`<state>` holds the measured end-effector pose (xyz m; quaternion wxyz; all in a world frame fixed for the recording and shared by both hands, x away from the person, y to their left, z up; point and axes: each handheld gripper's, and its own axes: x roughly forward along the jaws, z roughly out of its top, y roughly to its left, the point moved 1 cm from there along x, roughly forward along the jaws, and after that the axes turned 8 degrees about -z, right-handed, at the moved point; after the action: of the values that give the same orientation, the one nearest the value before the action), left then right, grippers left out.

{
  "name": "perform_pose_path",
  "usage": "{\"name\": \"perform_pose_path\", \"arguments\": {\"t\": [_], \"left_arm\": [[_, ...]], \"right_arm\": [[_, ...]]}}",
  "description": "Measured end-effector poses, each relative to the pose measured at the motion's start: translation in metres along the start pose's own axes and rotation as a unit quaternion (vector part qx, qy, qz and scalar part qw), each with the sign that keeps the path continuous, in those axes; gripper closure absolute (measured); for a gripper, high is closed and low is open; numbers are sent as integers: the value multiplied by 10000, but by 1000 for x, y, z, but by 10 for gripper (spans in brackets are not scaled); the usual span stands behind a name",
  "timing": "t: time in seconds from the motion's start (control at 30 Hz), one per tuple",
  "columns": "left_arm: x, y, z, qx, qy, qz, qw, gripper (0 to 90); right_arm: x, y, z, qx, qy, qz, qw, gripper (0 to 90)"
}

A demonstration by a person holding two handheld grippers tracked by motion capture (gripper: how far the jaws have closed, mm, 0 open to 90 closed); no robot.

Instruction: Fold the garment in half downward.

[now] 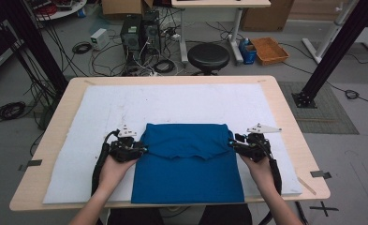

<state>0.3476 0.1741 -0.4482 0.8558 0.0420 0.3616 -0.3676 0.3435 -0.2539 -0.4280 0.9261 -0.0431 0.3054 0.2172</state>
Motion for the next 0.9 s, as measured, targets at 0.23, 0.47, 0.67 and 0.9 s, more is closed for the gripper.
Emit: {"name": "perform_pose_path", "arguments": {"t": [0.23,0.47,0.67,0.9], "left_arm": [[2,-1,0,43,15,-55,10000,800],[1,-1,0,-2,-74,-88,9999,848],[0,-1,1,19,-102,-115,9999,849],[-4,-1,1,29,-189,-148,9997,849]], "right_arm": [[6,2,-6,6,112,49,9999,605],[4,5,-7,72,124,126,9998,616],[13,6,-14,131,502,104,9986,621],[22,7,-15,-49,620,265,9977,869]]}}
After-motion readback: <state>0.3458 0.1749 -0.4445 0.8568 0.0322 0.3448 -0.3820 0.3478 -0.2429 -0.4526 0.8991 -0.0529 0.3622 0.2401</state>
